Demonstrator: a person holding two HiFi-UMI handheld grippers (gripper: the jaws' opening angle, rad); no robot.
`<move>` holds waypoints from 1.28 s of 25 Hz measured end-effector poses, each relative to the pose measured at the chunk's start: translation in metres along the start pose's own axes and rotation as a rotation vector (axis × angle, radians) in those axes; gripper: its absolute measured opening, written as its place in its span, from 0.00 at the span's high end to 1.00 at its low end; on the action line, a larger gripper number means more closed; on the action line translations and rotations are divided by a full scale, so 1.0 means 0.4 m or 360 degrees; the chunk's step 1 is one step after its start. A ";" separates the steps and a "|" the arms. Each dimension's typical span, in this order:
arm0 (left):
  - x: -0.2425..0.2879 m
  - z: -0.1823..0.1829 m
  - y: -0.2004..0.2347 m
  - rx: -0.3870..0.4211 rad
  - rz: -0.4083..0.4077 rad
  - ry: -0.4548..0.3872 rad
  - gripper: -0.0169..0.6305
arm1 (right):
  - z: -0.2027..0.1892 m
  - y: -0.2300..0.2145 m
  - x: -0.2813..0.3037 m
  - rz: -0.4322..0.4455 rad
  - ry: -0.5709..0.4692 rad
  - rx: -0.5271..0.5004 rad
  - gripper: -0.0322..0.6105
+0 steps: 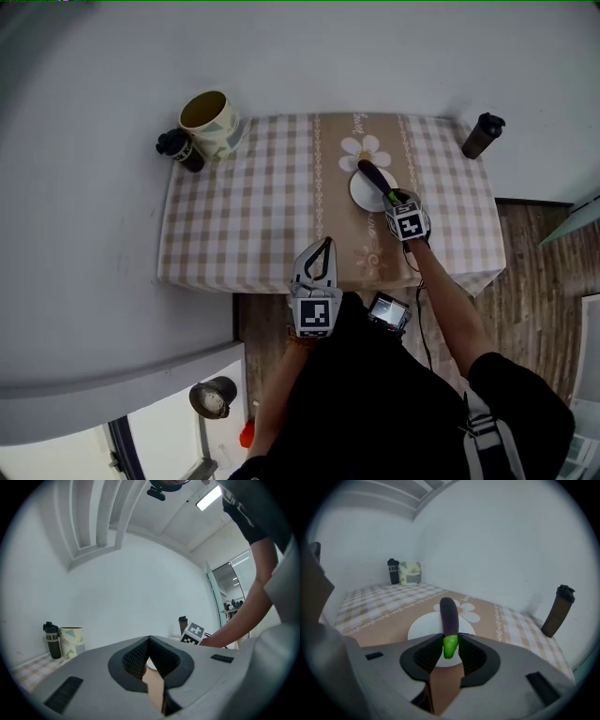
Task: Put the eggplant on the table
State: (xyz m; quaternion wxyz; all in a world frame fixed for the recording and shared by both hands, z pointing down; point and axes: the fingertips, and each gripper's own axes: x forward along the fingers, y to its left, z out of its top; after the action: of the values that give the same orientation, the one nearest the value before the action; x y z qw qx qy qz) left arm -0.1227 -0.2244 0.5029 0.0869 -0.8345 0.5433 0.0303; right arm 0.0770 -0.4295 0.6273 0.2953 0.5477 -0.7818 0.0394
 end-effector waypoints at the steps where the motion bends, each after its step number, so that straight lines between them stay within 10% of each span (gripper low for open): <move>1: 0.012 0.025 -0.006 0.0010 -0.0030 -0.0152 0.97 | 0.044 -0.045 -0.035 -0.0100 -0.0075 -0.0034 0.77; 4: 0.046 0.040 0.004 0.0020 -0.0036 -0.0217 0.97 | -0.004 0.037 -0.044 -0.0038 -0.0022 -0.0006 0.77; 8: 0.111 -0.030 0.054 -0.0003 0.0072 0.0268 0.97 | -0.083 0.088 0.154 0.0281 0.0228 0.0115 0.77; 12: 0.268 -0.017 0.067 0.0006 0.0074 0.0264 0.97 | -0.021 -0.018 0.246 0.0287 0.0243 0.0100 0.77; 32: 0.191 -0.001 0.019 0.0000 0.0014 0.0263 0.97 | -0.021 0.018 0.147 0.0318 0.0190 0.0171 0.70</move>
State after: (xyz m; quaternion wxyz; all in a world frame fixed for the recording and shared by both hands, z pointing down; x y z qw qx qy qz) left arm -0.0984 -0.2965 0.4914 0.0415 -0.8317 0.5523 -0.0383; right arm 0.0609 -0.4723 0.6658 0.3062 0.4788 -0.8103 0.1431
